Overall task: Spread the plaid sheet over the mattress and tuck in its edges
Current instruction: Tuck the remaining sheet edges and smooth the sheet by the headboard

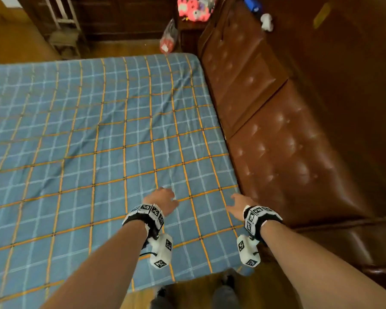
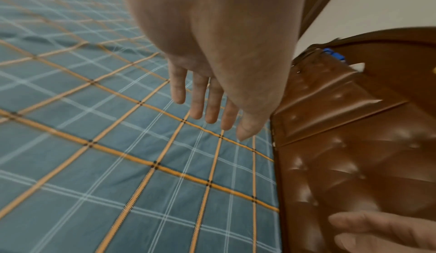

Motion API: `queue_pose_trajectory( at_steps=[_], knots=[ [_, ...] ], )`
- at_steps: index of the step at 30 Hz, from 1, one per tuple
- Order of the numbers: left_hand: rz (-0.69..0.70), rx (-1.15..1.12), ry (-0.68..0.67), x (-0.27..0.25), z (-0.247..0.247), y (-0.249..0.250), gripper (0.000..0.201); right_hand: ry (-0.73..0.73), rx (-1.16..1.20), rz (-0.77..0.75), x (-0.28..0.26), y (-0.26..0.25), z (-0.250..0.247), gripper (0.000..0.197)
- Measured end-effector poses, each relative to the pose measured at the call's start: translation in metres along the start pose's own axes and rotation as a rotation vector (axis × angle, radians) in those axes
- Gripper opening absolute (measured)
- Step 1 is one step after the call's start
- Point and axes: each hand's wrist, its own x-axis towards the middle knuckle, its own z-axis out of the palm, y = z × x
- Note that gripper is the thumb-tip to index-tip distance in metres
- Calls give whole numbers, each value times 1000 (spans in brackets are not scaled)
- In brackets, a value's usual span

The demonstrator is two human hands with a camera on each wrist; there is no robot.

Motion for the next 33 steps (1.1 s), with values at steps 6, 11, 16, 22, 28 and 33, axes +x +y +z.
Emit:
queue_pose_trajectory(
  at_steps=[6,11,16,22,28,33],
  knots=[
    [-118,-32,-50,142,84,14,62,-18,-81,7,158,15,33,66],
    [-200,8,-83,227,156,27,84,58,-201,97,244,35,77,70],
    [-219,22,-6,263,198,34,52,92,-108,118,282,56,111,59],
    [-45,115,-7,262,202,56,26,89,-169,50,278,64,101,23],
    [-22,13,-54,263,205,76,44,70,-122,148,275,76,99,30],
    [19,-53,-113,257,221,66,74,114,-79,177,256,83,98,41]
  ],
)
